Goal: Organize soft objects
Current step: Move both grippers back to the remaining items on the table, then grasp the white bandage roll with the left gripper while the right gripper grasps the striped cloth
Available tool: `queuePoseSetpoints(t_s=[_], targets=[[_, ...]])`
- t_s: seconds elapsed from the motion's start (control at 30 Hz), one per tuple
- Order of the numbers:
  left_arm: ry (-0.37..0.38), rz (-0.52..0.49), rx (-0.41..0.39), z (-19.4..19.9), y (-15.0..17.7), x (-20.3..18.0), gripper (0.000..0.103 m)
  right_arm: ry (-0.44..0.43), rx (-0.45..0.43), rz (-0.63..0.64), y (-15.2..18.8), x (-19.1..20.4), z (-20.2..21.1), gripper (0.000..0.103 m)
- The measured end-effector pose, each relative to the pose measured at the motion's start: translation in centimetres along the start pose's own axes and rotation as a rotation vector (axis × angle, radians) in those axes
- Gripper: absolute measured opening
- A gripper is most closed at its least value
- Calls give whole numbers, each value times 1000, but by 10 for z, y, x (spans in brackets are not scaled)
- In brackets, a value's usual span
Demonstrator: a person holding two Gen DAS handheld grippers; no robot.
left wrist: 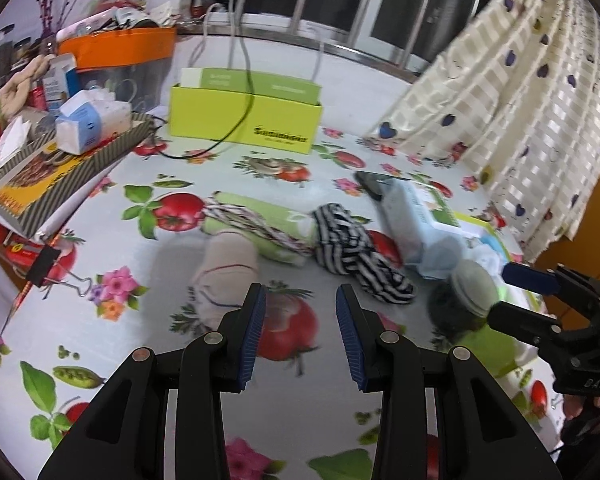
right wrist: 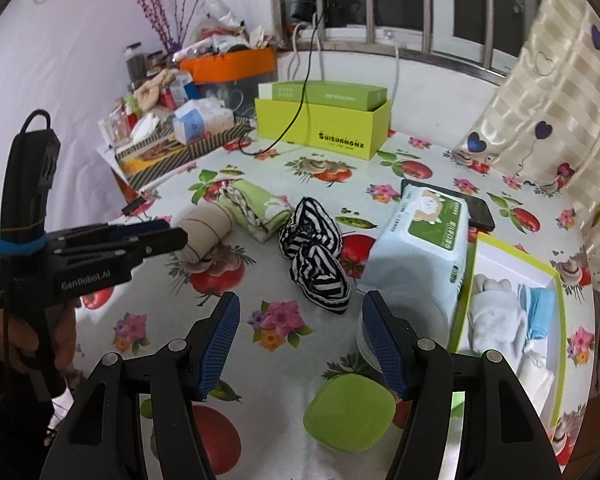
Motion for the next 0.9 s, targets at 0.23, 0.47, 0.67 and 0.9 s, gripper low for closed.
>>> queuePoseSetpoints(t_s=[0.23,0.47,0.67,0.9], targets=[[-59,23,20,-16,-4,28,38,7,58,56,-8,6,-21,64],[-81,5,54,-39,-7,40,43,-2,130,114,-19,12,-43,64],[-98,-4,59,-50,-9,45,47,5,236,156,-23,10,-73,64],[-99,-6,73,-58,-10,52,47,31,338,223,-22,7,-102,63]])
Point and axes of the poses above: each gripper's, at about its wrist camera, not at the fingertips, and z roughly against the way its jaws point, x to its left, y to its underside, the point moved 6 cm from there along -z, roughly the way its jaws point, and after that the axes turned 3 degrees about -z, right-handed, at the moved point
